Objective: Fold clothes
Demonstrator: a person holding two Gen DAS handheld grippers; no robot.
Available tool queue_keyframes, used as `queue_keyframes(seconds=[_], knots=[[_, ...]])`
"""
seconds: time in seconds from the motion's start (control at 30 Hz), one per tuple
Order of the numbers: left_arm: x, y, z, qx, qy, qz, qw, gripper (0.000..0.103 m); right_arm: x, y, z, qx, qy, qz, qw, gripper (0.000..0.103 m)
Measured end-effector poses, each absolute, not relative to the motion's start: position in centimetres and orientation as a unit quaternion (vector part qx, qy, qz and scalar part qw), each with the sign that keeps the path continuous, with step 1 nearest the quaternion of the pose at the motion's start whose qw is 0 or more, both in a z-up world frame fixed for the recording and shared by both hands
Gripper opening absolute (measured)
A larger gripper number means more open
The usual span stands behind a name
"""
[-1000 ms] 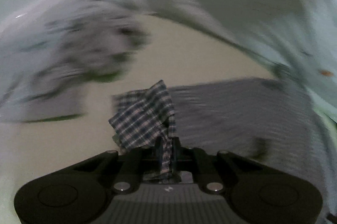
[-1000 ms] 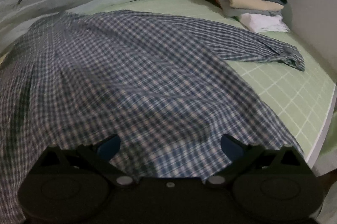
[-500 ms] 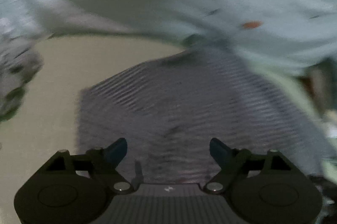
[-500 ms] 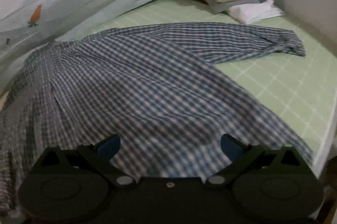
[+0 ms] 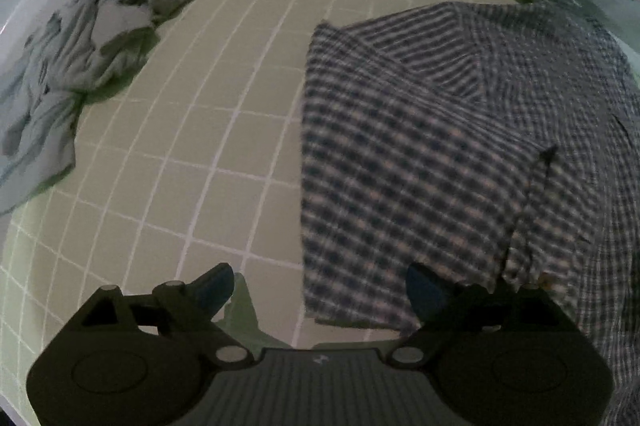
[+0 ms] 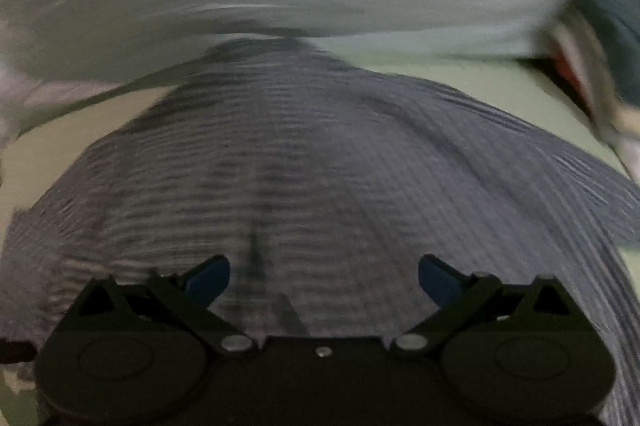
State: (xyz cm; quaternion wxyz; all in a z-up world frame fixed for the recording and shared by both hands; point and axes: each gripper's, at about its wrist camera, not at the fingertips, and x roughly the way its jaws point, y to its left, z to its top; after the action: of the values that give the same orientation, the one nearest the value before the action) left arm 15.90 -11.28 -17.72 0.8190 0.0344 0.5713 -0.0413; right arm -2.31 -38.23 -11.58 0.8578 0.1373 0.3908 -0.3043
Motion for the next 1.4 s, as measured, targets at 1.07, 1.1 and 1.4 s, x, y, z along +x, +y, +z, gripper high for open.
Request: queue_keyframes(seconds=[1.07,1.1,1.4], knots=[[14.0,-8.7,-18.3,0.022,0.566,-0.026,0.823,0.103,0.8,-26.2,-15.0,0.082,0.458,-0.197,0.863,0.102],[14.0,-8.7,-18.3,0.022,0.565,-0.026,0.824,0.103,0.9,-26.4,-15.2,0.083,0.460,-0.204,0.860,0.102],[13.8,-8.8,-18.2,0.025,0.561,-0.030,0.827,0.103,-0.2,-29.2,-14.0,0.103,0.410,-0.284,0.861,0.079]])
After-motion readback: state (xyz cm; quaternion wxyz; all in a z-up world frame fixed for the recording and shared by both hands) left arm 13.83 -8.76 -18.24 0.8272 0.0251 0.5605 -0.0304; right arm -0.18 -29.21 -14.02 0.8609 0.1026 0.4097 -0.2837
